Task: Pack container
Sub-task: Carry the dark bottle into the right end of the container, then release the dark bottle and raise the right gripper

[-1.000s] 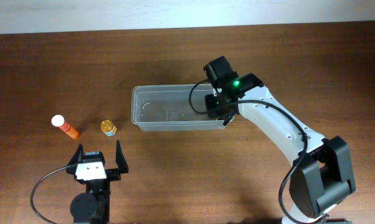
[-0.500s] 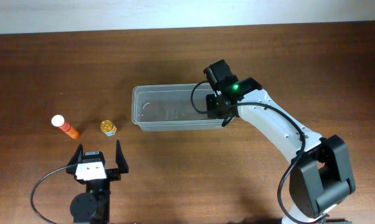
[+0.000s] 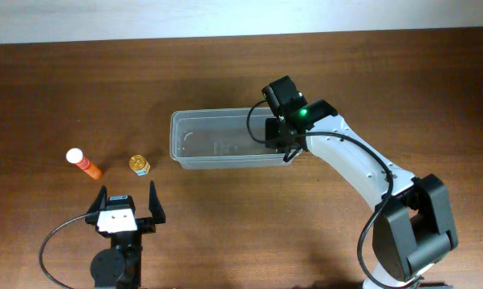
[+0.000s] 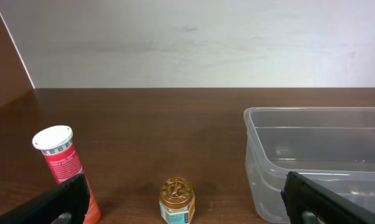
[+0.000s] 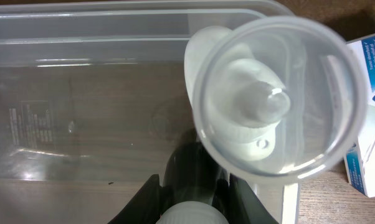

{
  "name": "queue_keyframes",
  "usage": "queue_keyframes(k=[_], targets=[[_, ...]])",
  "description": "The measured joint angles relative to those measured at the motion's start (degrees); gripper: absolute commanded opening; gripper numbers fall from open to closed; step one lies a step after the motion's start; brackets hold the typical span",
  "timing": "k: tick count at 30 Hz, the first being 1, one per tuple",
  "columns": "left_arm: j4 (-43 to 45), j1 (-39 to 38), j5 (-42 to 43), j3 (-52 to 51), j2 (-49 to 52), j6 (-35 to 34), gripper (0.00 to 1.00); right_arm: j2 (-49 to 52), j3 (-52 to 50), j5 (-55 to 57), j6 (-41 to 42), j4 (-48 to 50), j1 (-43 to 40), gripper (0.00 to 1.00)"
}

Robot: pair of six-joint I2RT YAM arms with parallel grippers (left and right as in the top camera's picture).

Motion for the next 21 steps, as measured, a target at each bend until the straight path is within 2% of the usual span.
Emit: queue_keyframes(k=[12,15,21], targets=[[0.0,0.0,0.0,0.0,0.0,0.0,0.99,0.0,0.0,0.2,0.0,0.1,0.0,0.26],[0.0,0.0,0.0,0.0,0.0,0.0,0.99,0.0,0.0,0.2,0.1,0.1,0.0,0.32],[0.0,0.0,0.0,0.0,0.0,0.0,0.99,0.0,0.0,0.6,0.2,0.3,0.0,0.33]])
